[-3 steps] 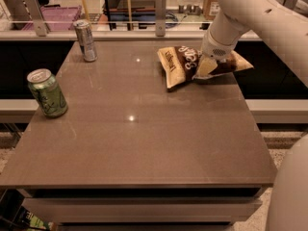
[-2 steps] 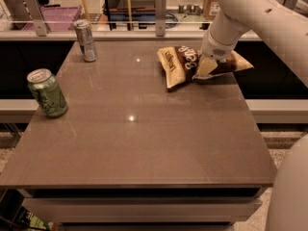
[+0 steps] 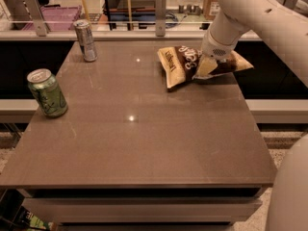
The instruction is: Move brown chip bag near green can
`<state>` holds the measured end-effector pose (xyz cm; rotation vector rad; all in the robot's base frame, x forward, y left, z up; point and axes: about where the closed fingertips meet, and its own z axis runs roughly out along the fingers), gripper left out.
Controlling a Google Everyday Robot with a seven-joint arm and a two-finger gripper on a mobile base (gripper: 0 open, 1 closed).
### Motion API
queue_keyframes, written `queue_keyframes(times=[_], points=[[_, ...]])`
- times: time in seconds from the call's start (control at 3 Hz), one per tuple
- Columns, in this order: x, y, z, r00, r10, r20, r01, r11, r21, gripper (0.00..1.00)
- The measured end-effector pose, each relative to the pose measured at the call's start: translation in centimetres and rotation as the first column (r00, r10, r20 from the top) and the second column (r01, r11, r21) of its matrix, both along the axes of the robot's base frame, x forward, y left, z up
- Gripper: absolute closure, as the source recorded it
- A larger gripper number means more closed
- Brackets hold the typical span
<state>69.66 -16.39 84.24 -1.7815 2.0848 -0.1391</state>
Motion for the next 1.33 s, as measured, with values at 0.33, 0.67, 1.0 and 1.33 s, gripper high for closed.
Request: queue_keyframes(times=[0.33, 0.67, 1.0, 1.33], points=[[0.0, 0.0, 0.0, 1.0, 0.0, 0.0, 0.0, 1.0, 0.0, 1.0], [0.0, 0.0, 0.0, 1.0, 0.0, 0.0, 0.0, 1.0, 0.0, 1.0], [-0.2, 0.7, 1.4, 0.9986, 0.05, -0.013, -0.049, 0.997, 0.063, 1.0], [-0.6, 1.4, 3.6, 0.9942, 0.106, -0.016, -0.103, 0.986, 0.127, 1.0]])
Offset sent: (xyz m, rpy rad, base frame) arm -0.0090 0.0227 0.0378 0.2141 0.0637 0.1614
